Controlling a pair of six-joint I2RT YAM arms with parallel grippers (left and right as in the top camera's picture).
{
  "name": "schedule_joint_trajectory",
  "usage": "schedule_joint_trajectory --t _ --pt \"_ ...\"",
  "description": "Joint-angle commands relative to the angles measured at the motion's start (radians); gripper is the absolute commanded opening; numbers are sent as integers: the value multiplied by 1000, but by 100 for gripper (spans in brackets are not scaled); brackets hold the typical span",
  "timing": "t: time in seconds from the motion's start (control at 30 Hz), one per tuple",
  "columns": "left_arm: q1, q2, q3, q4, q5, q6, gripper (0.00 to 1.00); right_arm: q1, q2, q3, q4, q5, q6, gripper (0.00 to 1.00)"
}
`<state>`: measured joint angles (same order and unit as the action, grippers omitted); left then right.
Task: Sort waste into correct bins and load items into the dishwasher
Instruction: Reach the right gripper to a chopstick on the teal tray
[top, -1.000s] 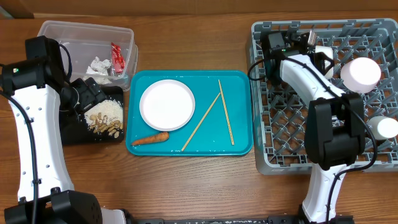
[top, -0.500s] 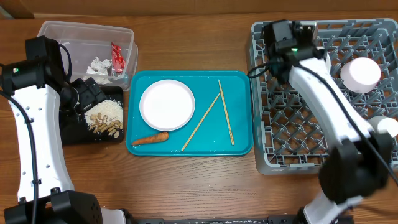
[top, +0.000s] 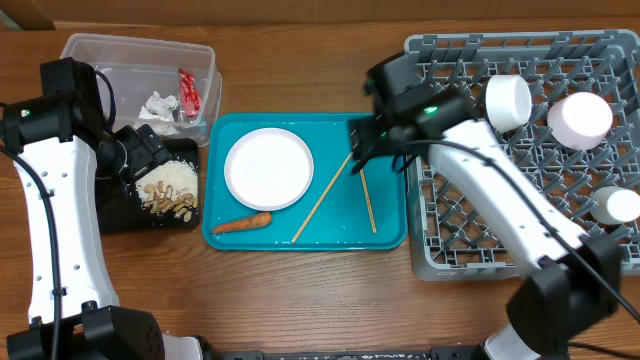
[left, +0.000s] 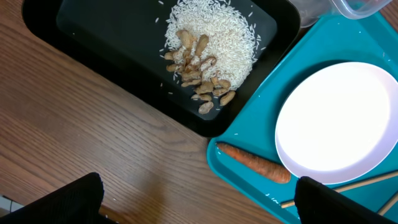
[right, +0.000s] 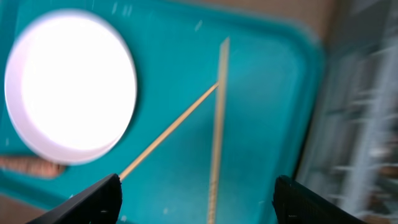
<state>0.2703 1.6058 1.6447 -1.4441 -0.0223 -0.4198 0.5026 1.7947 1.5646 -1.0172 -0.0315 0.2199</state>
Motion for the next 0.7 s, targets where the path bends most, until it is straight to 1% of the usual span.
schedule_joint_trajectory --t 0.0,0.2,0.43,0.6,0.67 --pt "-2 -4 9 1 -2 1 100 32 60 -48 -4 -51 -7 79" --pt "-2 -4 9 1 -2 1 100 54 140 -115 -3 -14 -3 78" --pt "-2 -4 9 1 -2 1 100 55 213 -165 5 -15 -3 70" --pt "-2 -4 9 1 -2 1 100 61 248 -173 8 -15 -3 61" --pt "-2 -4 9 1 -2 1 100 61 259 -173 9 -15 -3 54"
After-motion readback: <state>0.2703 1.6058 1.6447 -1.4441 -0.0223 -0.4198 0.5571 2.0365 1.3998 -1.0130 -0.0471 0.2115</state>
